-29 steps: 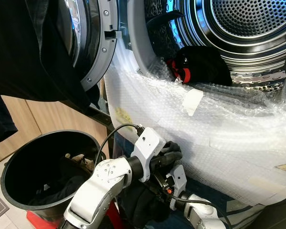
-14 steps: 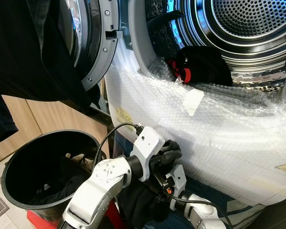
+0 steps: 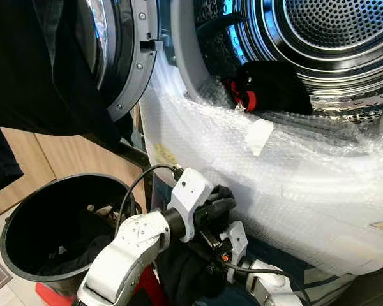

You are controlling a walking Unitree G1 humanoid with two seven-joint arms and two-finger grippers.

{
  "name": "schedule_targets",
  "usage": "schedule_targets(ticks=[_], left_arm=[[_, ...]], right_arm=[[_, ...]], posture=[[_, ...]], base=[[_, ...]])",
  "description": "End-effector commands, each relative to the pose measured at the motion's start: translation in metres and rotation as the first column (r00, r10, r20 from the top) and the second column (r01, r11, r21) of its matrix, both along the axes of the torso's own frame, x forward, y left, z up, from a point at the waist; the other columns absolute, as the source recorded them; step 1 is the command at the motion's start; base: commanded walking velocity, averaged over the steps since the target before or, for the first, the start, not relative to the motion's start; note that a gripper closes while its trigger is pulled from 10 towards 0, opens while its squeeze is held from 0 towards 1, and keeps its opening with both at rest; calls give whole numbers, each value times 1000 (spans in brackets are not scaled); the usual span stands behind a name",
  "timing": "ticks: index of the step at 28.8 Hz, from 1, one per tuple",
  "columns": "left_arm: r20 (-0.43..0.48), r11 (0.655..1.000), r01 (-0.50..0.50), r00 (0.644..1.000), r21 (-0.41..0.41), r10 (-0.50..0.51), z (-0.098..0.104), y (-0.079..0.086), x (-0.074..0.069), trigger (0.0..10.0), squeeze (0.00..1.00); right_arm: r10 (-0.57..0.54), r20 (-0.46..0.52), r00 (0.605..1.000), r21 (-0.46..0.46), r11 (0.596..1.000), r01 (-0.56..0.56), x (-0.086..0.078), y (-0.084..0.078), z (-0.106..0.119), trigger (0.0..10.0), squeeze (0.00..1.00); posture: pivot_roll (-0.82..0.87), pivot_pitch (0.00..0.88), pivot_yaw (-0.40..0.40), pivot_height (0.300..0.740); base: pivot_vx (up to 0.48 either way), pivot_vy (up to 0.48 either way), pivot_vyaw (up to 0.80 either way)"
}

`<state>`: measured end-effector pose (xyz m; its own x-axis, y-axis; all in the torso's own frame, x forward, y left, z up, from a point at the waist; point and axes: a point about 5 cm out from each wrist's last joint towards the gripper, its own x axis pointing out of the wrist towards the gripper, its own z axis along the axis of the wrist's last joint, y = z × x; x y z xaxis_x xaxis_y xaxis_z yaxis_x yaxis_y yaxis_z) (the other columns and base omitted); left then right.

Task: Clothes washing

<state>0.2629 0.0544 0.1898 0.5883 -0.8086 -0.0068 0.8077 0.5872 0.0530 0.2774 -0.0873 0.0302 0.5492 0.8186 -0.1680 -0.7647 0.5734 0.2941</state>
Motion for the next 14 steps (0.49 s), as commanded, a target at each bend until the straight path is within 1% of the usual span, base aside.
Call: schedule_targets(ticks=[1,2,3,4,5,6,14], left_arm=[[57,1000,7,998,-30,-5,15,0,-3,0,0],[56,999,-9,998,-33,10,15,1,-2,1686,0],[55,999,-14,998,-34,16,15,1,-2,1686,0],[52,999,-23,998,-34,25,15,2,-1,6471,0],[52,999,-23,998,-34,25,15,2,-1,6471,0],[51,999,-27,998,-34,28,15,2,-1,10000,0],[40,997,-72,997,-23,73,12,6,0,10000,0]], right_arm=[[12,-7,1000,0,1000,-12,-3,-1,-1,0,0],[20,-8,1000,1,1000,-20,-4,-1,-2,0,0],[22,-9,1000,1,1000,-22,-4,-1,-2,0,0],[24,-9,1000,5,1000,-24,-5,-1,-2,0,0],[24,-9,1000,5,1000,-24,-5,-1,-2,0,0],[26,-10,1000,6,1000,-26,-5,-1,-2,0,0],[42,-16,999,5,999,-42,-8,0,-4,0,0]], posture=[[211,3,-39,740],[210,0,-39,740],[210,0,-39,740],[210,0,-41,740],[210,0,-41,740],[210,0,-41,740],[217,0,-44,740]], base=[[0,0,0],[0,0,0],[0,0,0],[0,0,0],[0,0,0],[0,0,0],[0,0,0]])
